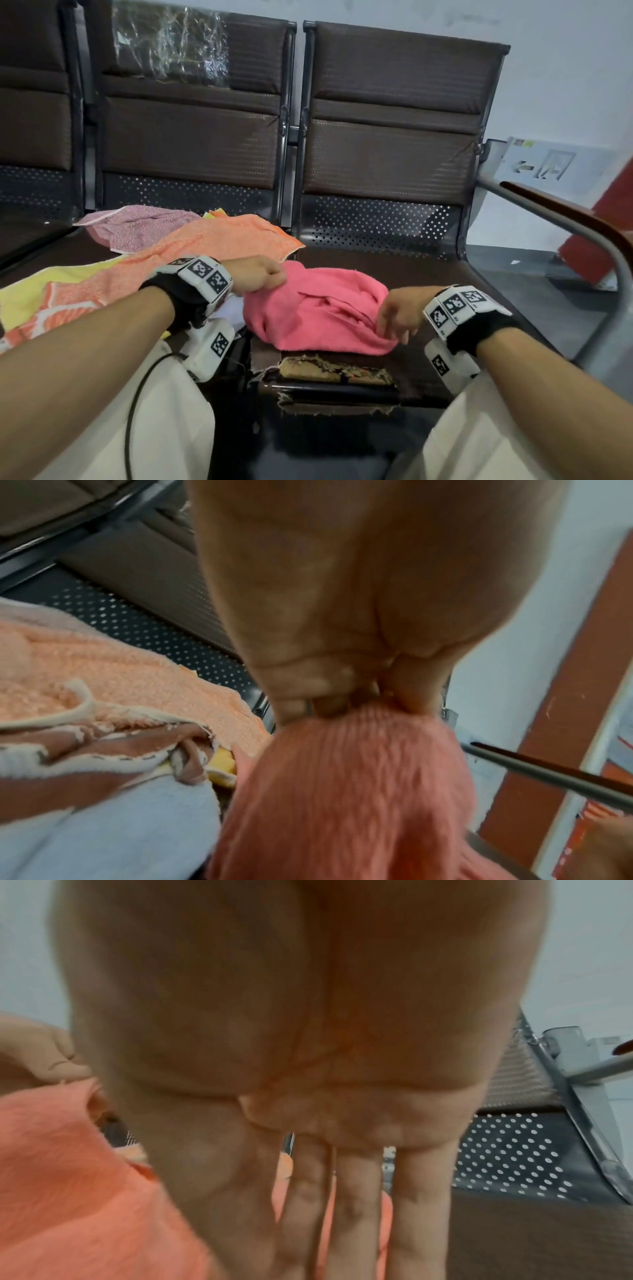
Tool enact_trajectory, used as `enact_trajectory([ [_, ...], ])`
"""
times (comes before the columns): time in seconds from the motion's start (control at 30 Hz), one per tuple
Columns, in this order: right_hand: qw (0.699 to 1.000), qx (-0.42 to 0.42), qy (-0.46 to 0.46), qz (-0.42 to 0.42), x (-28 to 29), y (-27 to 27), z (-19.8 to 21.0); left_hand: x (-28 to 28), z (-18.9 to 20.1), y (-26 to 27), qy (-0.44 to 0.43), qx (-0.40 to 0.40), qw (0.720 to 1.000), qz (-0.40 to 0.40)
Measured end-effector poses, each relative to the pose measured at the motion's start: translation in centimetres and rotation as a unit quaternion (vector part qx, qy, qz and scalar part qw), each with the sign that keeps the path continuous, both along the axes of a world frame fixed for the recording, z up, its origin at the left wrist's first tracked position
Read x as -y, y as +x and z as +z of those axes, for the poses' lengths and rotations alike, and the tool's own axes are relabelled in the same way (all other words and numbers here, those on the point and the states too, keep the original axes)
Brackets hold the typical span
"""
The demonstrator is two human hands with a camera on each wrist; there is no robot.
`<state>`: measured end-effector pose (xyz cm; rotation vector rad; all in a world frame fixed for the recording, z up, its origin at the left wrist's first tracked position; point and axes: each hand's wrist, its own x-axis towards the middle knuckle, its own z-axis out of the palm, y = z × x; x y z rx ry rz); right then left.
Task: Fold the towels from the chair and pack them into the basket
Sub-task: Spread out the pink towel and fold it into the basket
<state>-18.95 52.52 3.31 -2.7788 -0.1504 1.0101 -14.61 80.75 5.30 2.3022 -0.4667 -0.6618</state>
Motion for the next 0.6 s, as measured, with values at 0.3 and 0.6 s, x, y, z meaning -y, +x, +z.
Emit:
enact_trajectory([
  [0.3,0.985,0.129,-0.105,0.032,-1.4,0.1,-1.5,0.8,-0.1,-0.3,0.098,-0.01,0.993,-0.062],
  [0.6,0.989,0.142,-0.024,-0.039,-0.2,1.5,-1.9,0.7,-0.1,0.3,0.13,0.013,0.991,-0.036],
])
